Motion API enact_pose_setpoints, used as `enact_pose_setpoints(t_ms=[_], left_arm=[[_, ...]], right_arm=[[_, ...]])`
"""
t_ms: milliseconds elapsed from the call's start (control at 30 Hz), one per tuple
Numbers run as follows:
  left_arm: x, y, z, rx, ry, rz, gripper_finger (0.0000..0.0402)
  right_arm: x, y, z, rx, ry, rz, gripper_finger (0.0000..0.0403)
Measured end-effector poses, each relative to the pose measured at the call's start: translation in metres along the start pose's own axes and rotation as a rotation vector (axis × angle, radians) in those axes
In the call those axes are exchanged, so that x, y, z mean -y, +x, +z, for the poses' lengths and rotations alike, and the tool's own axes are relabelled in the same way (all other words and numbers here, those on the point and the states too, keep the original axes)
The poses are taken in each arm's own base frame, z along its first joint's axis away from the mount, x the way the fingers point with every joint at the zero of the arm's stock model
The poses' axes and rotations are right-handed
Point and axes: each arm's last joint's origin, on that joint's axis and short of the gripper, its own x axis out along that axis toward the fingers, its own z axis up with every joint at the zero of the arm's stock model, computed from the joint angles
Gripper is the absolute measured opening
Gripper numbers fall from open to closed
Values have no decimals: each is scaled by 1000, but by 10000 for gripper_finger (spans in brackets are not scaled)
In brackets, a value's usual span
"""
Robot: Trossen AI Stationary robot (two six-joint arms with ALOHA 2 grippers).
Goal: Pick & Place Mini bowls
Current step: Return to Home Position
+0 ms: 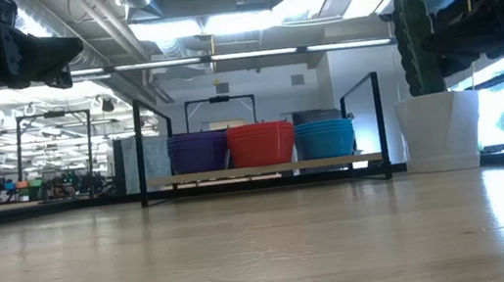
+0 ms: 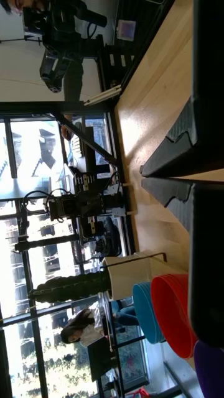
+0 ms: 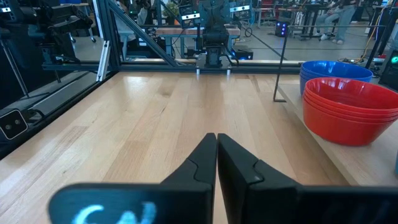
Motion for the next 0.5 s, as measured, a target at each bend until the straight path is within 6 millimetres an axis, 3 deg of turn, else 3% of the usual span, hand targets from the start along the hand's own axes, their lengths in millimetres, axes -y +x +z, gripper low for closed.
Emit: enact_pose_setpoints(t_ms=[500], left_arm=[[0,0,0,0,0,0,7]], right_arm=[[0,0,0,0,0,0,16]])
